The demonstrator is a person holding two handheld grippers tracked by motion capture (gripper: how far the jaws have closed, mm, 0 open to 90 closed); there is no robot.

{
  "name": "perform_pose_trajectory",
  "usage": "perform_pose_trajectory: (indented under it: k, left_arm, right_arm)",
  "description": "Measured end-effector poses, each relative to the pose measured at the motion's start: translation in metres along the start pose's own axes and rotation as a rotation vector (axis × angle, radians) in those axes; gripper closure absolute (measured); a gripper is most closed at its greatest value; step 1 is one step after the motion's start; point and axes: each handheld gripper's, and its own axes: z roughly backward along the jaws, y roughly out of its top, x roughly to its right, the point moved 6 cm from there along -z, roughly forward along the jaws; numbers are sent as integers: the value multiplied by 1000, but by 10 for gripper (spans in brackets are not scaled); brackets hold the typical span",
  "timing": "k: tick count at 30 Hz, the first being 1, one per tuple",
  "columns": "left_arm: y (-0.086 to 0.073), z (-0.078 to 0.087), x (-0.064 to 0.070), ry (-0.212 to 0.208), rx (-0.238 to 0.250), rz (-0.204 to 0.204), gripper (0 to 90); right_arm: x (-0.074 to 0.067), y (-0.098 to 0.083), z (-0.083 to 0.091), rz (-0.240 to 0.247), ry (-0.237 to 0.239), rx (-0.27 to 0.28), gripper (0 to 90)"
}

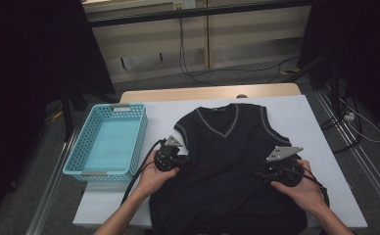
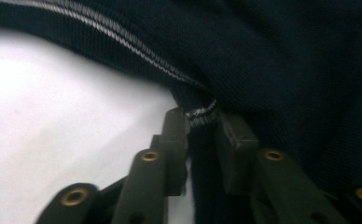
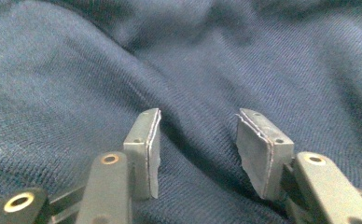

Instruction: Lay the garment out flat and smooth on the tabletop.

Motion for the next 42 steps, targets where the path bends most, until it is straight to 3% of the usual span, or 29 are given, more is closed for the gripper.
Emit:
perform_pose_trajectory:
  k: [2,5,8,9,11,14,16,20,22,25,27,30,33,35,39,42]
  left_arm:
    - [0,2,-1,-5,-11,-6,803]
    - [1,4,-2,64,-15,-22,823]
    - [1,9,-18,112,-17,21,825]
    - [0,9,-23,111,-6,54,825]
    - [0,11,-31,186,4,65,825]
    - [0,10,-33,224,6,74,825]
    - [-1,12,-33,228,-2,90,823]
    - [-7,18,-31,223,-15,84,806]
    - [-12,24,-27,218,-21,85,774]
    - [-14,38,-22,248,3,66,535]
    - [-10,50,-12,203,46,46,530]
    - [-10,59,5,132,78,19,510]
    - [-18,60,19,84,75,-22,478]
    - [-26,60,31,51,63,-70,472]
    - [-38,58,55,-27,29,-164,475]
    - [-46,54,68,-77,10,-190,472]
  right_arm:
    - [-1,-2,-2,6,2,-13,494]
    - [-2,-3,-3,8,3,-19,491]
    - [0,-4,-4,-4,16,-17,483]
    - [0,-4,-4,-12,21,-17,475]
    - [2,-5,-4,-24,28,-17,473]
    - [1,-5,-4,-20,24,-20,477]
    - [1,-5,-4,-18,20,-26,483]
    - [0,-6,-2,-14,18,-25,487]
    - [0,-7,-1,-9,17,-26,491]
    - [0,-6,3,-4,19,-18,494]
    - [-1,-5,8,12,32,-6,558]
    - [0,-1,20,9,32,29,574]
    - [-4,-3,26,7,51,39,587]
    - [-10,-8,26,18,66,24,581]
    - [-16,-18,23,30,79,-17,500]
    - [-19,-23,22,38,93,-43,466]
